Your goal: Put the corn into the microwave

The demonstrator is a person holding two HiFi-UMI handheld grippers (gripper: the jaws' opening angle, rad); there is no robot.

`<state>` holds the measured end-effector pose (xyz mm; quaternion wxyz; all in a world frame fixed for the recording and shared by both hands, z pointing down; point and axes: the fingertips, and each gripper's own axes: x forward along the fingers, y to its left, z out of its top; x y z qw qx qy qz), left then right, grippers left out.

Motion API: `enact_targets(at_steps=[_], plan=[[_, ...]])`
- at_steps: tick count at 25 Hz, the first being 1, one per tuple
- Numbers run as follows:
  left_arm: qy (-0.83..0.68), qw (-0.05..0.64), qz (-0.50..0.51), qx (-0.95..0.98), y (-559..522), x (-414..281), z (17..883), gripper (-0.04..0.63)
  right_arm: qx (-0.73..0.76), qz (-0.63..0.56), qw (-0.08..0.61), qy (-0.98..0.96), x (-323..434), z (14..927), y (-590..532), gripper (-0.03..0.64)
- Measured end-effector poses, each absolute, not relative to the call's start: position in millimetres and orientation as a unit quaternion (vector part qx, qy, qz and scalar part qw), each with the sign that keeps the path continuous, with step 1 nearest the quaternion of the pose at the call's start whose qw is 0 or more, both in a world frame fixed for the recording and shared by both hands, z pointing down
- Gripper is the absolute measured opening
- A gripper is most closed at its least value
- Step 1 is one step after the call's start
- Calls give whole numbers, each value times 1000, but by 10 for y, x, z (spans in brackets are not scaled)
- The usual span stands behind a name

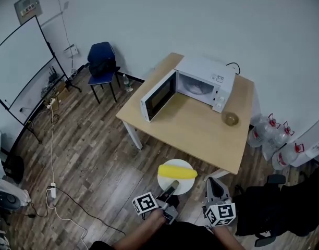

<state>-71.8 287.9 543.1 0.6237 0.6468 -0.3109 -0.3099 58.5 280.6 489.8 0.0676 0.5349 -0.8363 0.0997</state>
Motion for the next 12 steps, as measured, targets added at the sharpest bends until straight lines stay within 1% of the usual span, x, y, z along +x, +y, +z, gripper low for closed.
enact_targets(at_steps=[5, 12], plan=[[-271, 626, -309, 662, 2286, -853, 5264, 18, 559, 93, 67, -821, 448, 4851, 2222, 58], [-255, 631, -280, 677, 1664, -1017, 5298, 18, 579, 74, 67, -809, 262, 4752, 1728, 58]])
